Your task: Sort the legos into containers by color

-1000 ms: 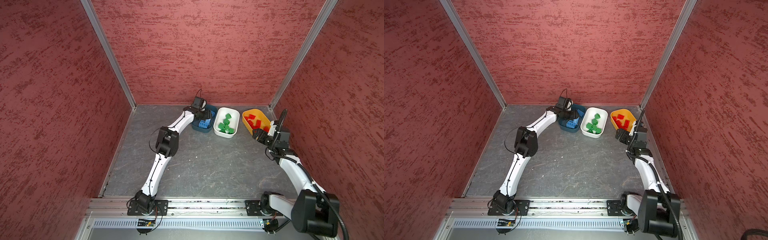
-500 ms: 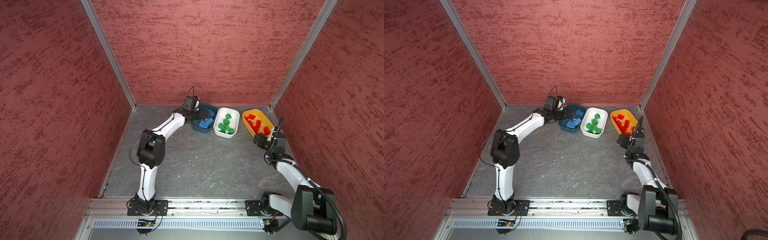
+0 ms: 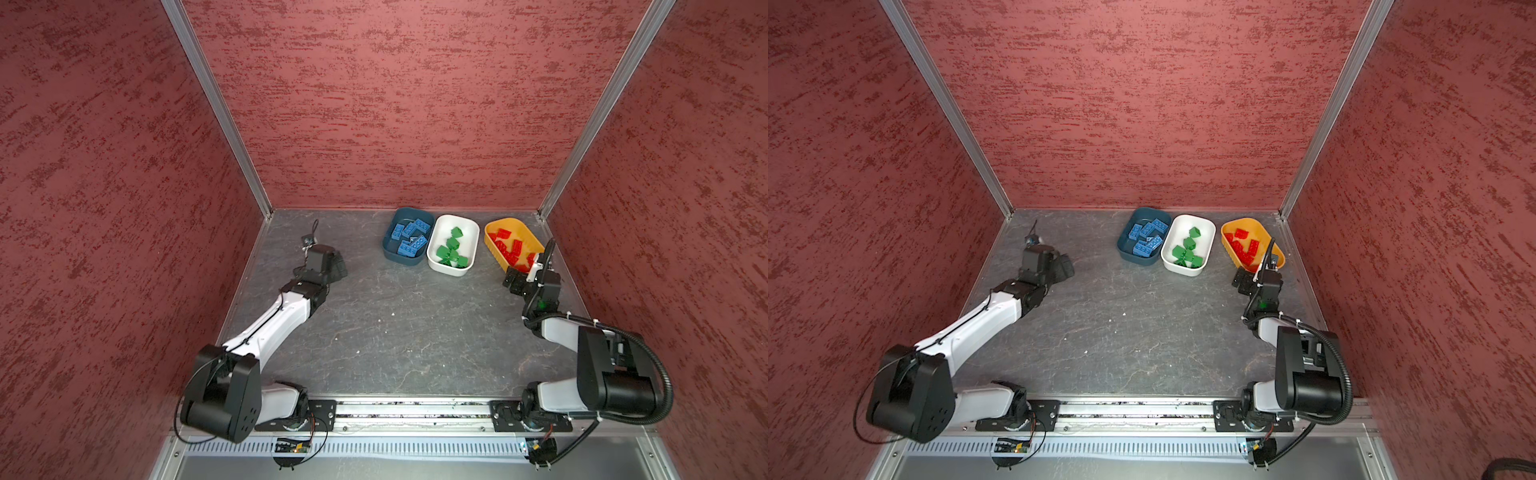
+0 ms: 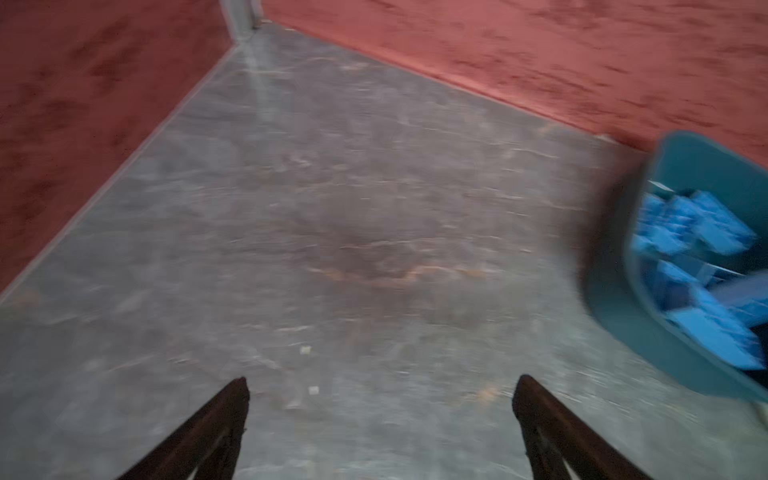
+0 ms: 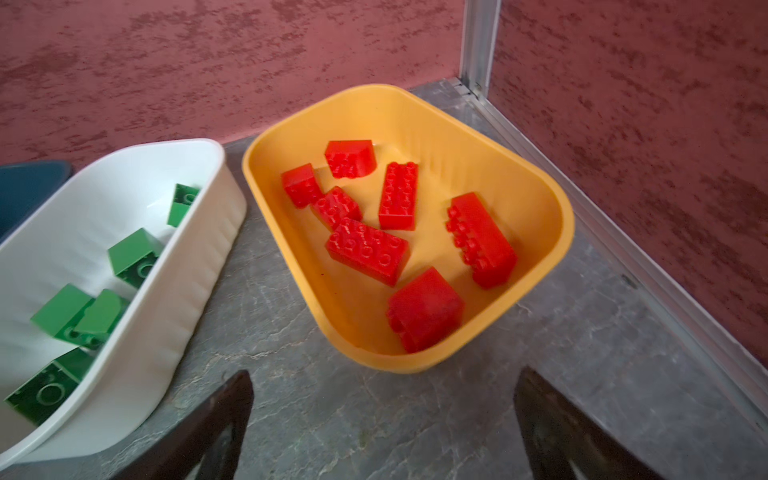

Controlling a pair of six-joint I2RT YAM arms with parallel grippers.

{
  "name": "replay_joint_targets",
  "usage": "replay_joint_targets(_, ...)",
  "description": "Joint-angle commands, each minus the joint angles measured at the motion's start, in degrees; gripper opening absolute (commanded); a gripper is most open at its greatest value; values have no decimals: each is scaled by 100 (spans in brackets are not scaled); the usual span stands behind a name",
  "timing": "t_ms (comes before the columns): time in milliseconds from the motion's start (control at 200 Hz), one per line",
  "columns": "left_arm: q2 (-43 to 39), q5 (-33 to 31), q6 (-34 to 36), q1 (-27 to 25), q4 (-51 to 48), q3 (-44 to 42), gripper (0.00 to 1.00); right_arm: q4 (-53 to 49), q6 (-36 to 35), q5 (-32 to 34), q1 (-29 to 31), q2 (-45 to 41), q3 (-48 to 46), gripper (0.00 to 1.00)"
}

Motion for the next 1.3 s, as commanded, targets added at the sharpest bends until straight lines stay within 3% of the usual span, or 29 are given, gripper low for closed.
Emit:
replay_joint_targets(0,-272,-305,337,475,371,-498,99,1426,-427,-687,67,308,-109,99)
replay_joint_targets(175,8,528,715,1036,870,-604,100,1999,-656,-994,155,413,-403,99)
replay_joint_targets(396,861,1294,1187,1055,3191,-1129,99,3147,-618,-986,157,743,-864,99)
replay_joint_targets(486,1166,1309,1276,1055,3224,-912,99,2969,-619,-950,155,679,-818,99)
replay_joint_targets(551,1225,1395,1349,1059,3132,-818,99,2844,-507,-541,157,656,-784,99)
replay_joint_targets(671,1017,1079,1583,1045,3776,-1213,99,2894,-477,-447,184,655,-808,99)
replay_joint_targets(756,987,1059,1833,1073,4883,-1601,99,2896,-484,-447,187,653,-809,99)
replay_joint_targets(822,1372,1500,1829,1236,5680,-1832,99,2897,-485,-447,189,652,-810,99)
replay_joint_targets(867,1277,1604,1868,1168,5488,-1839,99,2898,-481,-447,188,657,-810,99)
replay_joint_targets(942,1693,1787,1941,1247,6887,-2302,99,2902,-479,-444,192,654,-810,99)
replay_joint_targets(987,1469,1825,1792,1288,6245,-2226,99,2896,-481,-443,192,658,-806,99)
replay_joint_targets(1027,1654,1669,1917,1215,6714,-2253,100,2900,-481,-442,192,654,-804,99)
replay_joint_targets(1072,1516,1678,1833,1219,6220,-2167,99,2901,-486,-447,190,651,-801,99)
replay_joint_targets(1112,1647,1662,1895,1209,6625,-2234,99,2894,-489,-447,192,656,-795,99)
replay_joint_targets(1157,1521,1681,1840,1226,6271,-2178,99,2882,-485,-439,188,666,-792,99)
replay_joint_targets(1297,1617,1674,1880,1214,6548,-2224,99,2797,-487,-429,188,677,-735,99)
